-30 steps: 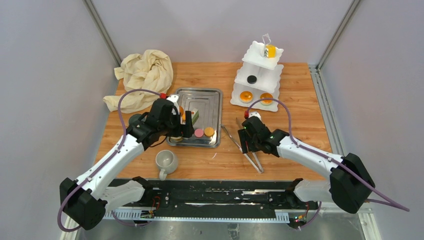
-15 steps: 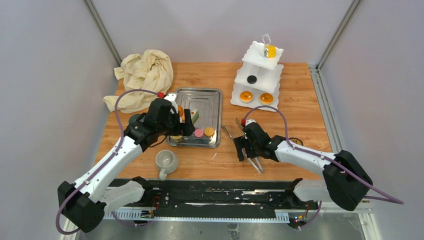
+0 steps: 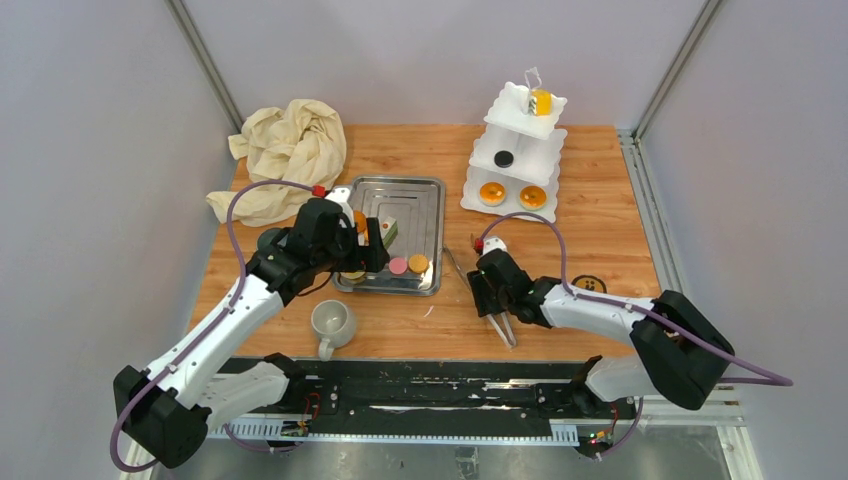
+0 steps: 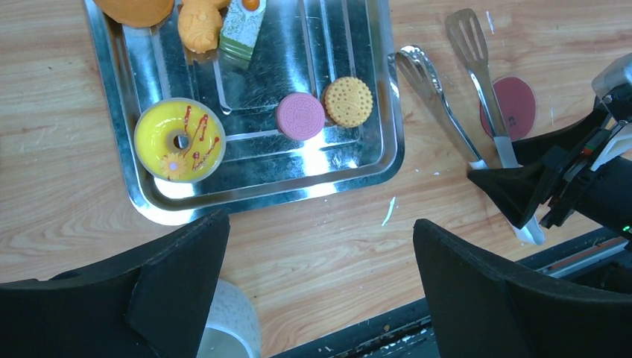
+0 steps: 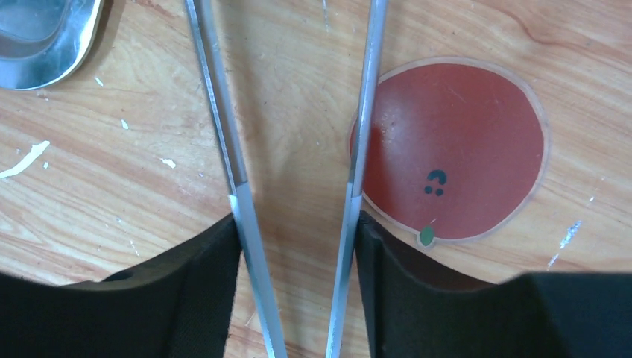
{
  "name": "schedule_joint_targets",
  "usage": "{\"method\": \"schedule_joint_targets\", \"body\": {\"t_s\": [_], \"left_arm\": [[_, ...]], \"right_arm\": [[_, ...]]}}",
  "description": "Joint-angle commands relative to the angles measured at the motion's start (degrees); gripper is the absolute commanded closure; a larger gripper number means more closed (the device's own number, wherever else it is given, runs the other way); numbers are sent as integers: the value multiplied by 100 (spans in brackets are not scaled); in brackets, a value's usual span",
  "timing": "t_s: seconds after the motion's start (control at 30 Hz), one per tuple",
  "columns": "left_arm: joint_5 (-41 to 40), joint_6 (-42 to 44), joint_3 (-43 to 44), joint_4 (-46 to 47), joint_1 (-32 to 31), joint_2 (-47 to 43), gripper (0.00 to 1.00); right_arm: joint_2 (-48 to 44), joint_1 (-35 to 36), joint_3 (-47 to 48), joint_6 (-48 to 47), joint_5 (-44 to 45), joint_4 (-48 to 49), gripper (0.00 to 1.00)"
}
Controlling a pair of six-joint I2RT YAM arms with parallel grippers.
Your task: Serve the afternoon tea
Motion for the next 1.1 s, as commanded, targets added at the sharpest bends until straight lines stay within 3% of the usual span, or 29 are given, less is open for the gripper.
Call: {"method": "schedule_joint_targets", "body": {"t_s": [0.0,0.07,0.2,0.3,0.5,0.6,1.07], "left_arm": [[-130,-23,-49,91,-23,-150,2],[-207,6,-49,64,-23,-181,2],[-299,-93,72,-40,-23,-114,2],[-257,-94,126,-34,-25,-38,2],[-442,-31,83,-80,-23,-114,2],[-703,26,108,-231,-15,-188,2],[-1080,-110,129,-367,20,-396,2]], "right_arm": [[-106,137,-138,73,272,-108,50],[-338,138,-132,68,274,-268,60],[-744,131,70,79,133,-680,67],[-917,131,356,86,69,-1136,84],[-971,131,1091,-70,-220,-2059,87],[-861,124,1488,-75,-436,-2447,99],[-255,150,2923,-33,-1243,-3564,99]]}}
